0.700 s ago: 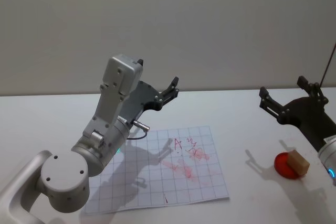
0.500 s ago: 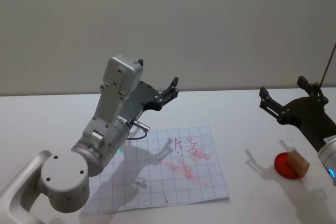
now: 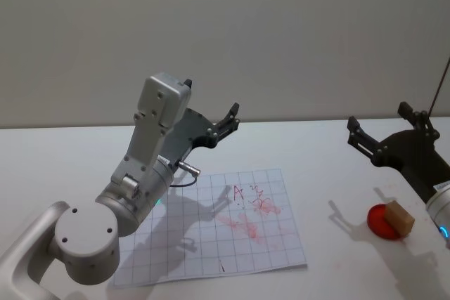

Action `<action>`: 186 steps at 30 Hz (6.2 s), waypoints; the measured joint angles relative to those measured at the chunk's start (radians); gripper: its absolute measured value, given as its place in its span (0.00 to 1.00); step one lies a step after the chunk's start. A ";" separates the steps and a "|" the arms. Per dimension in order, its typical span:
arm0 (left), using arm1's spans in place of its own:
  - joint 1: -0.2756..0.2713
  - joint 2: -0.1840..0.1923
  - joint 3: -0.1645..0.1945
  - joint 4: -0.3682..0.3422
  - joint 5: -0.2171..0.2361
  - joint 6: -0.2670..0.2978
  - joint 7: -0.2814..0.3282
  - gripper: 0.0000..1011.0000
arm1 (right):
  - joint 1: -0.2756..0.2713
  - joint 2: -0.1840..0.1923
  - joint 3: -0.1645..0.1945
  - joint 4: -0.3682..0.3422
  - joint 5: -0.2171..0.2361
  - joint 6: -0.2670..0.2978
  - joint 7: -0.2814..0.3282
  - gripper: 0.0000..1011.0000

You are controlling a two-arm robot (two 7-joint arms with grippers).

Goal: Use the one hand to pick up the stamp and affix it onto the A4 paper.

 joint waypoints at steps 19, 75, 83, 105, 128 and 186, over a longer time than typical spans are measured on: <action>0.000 0.000 0.000 0.000 0.000 0.000 0.000 0.99 | -0.032 0.021 0.010 -0.017 0.018 0.013 -0.003 0.99; 0.000 0.000 0.000 0.000 0.000 0.000 0.000 0.99 | -0.127 0.086 0.036 0.055 0.000 0.280 -0.006 0.92; 0.000 0.000 0.000 0.000 0.000 0.000 0.000 0.99 | -0.111 0.077 0.030 0.074 -0.015 0.288 0.008 0.70; 0.000 0.000 0.000 0.000 0.000 0.000 0.000 0.99 | -0.096 0.068 0.026 0.087 -0.026 0.290 0.023 0.22; 0.000 0.000 0.000 0.000 0.000 0.000 0.000 0.99 | -0.008 0.008 -0.012 0.082 -0.017 0.205 0.230 0.22; 0.000 0.000 0.000 0.000 0.000 0.000 0.000 0.99 | 0.247 -0.164 -0.173 0.411 -0.269 0.259 0.574 0.22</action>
